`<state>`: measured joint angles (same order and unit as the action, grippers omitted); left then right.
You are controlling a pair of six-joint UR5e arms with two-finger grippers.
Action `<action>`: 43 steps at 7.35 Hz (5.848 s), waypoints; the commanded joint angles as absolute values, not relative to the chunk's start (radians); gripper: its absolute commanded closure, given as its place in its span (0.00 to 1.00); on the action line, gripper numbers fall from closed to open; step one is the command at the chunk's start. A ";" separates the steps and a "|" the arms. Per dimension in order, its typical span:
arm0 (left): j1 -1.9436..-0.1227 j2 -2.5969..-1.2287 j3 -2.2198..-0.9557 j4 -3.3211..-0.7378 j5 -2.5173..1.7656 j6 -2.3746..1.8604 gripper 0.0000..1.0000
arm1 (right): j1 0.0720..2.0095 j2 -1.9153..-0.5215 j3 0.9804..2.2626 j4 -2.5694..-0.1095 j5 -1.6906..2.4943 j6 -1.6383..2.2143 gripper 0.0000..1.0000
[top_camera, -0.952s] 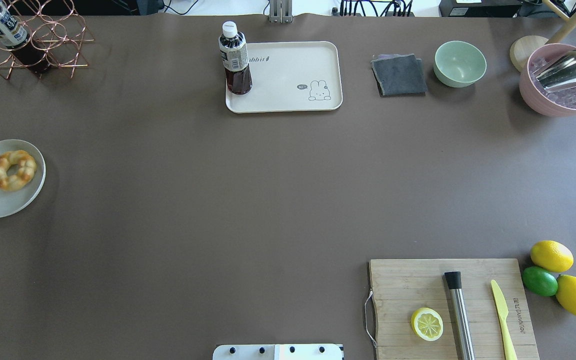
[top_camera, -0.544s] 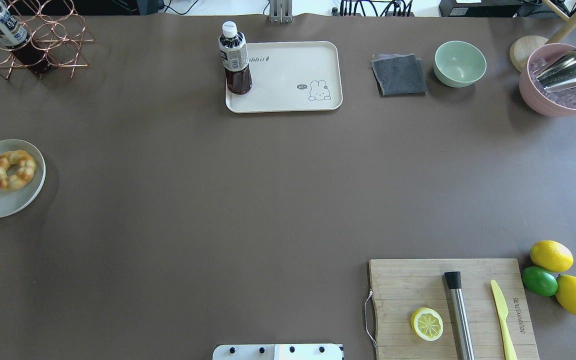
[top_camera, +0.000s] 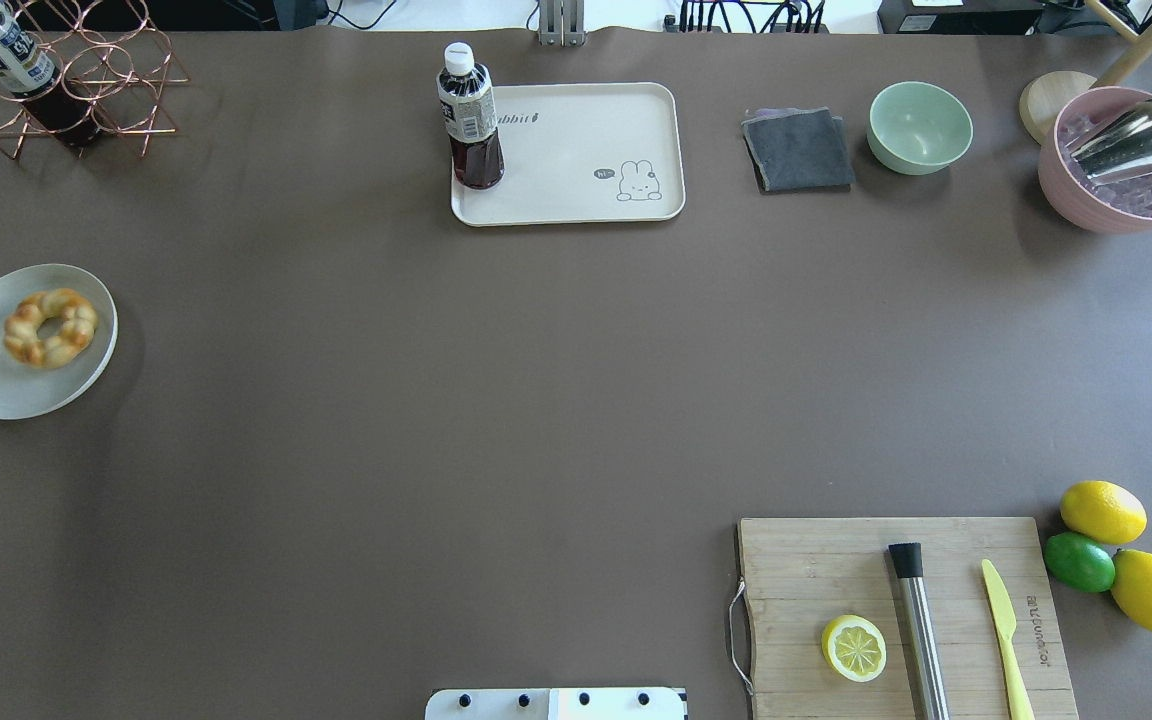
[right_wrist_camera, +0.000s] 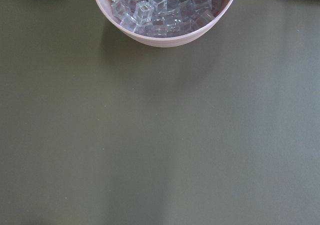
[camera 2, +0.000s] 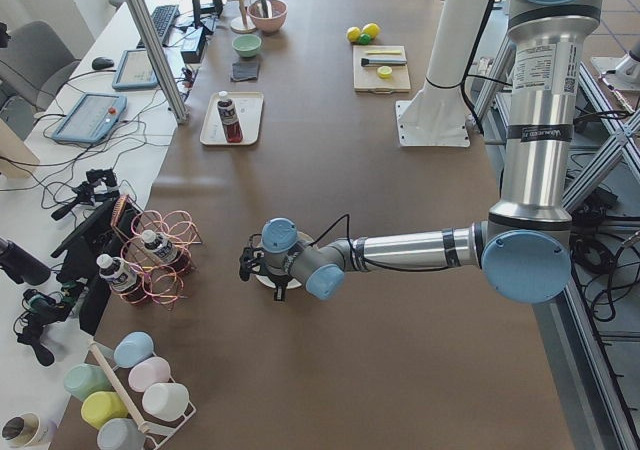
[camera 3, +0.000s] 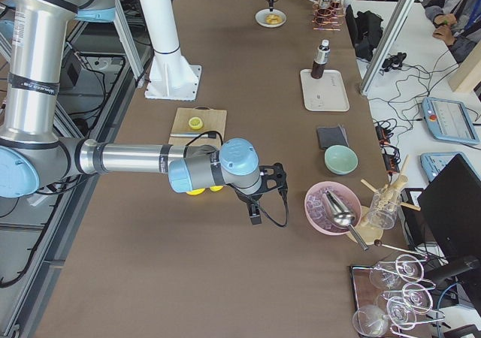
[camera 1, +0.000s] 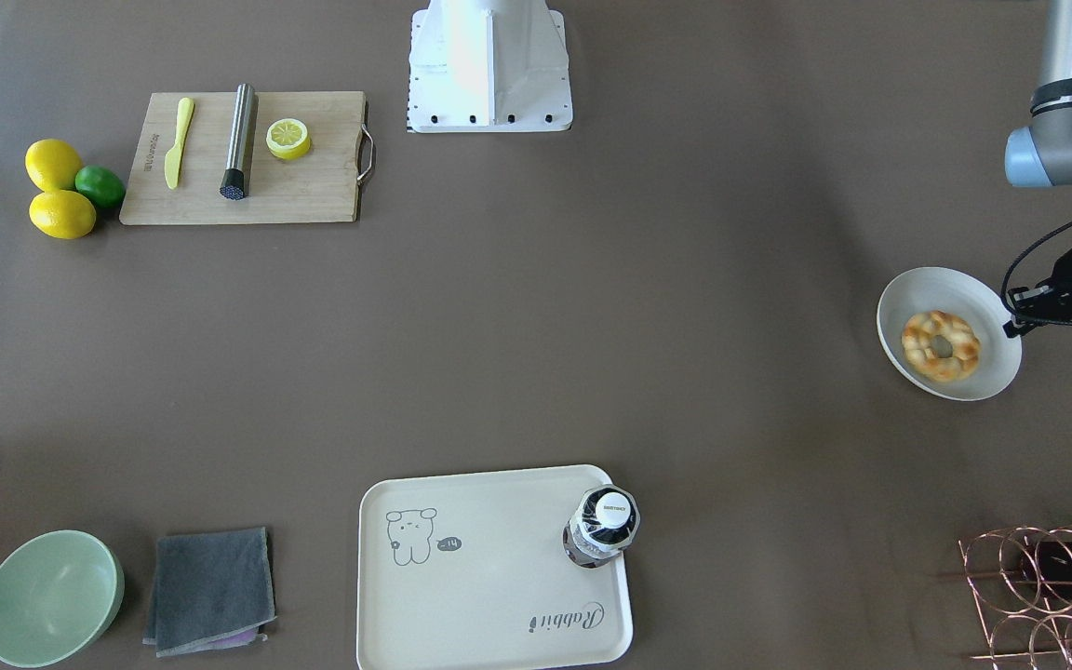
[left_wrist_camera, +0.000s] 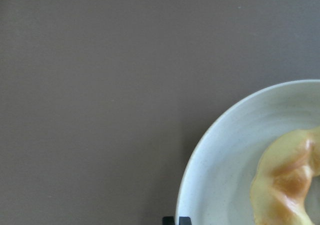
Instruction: Place donut on tray
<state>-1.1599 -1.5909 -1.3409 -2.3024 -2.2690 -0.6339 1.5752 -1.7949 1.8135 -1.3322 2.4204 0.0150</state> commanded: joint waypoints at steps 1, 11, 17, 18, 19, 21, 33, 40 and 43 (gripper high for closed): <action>-1.196 -1.641 -1.484 -2.101 -2.371 -0.681 1.00 | 1.542 -1.770 1.828 -1.331 2.416 0.168 0.00; -0.670 -2.154 -1.870 -1.666 -2.049 -1.555 1.00 | 0.909 -1.376 1.962 -1.335 2.148 1.245 0.00; -0.460 -2.339 -1.841 -1.551 -1.764 -1.715 1.00 | 0.706 -1.266 2.026 -1.344 2.069 1.498 0.02; -0.459 -2.342 -1.842 -1.551 -1.763 -1.727 1.00 | 0.690 -1.252 2.029 -1.344 2.069 1.531 0.04; -0.460 -2.341 -1.844 -1.551 -1.758 -1.732 1.00 | 0.681 -1.246 2.029 -1.345 2.069 1.534 0.06; -0.460 -2.342 -1.853 -1.551 -1.758 -1.747 1.00 | 0.676 -1.246 2.031 -1.345 2.069 1.557 0.23; -0.482 -2.280 -1.931 -1.548 -1.759 -1.784 0.03 | 0.685 -1.226 1.992 -1.335 2.056 1.614 1.00; -0.499 -2.221 -1.993 -1.543 -1.758 -1.784 0.03 | 0.703 -0.831 1.265 -1.011 1.771 2.086 1.00; -0.495 -2.221 -1.993 -1.542 -1.727 -1.784 0.03 | 0.719 -0.716 1.114 -1.002 1.694 2.221 1.00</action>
<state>-0.4966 -2.2214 -1.9917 -1.5426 -1.7410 -1.7840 0.7131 -0.7586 1.1786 -1.0150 1.7347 2.1529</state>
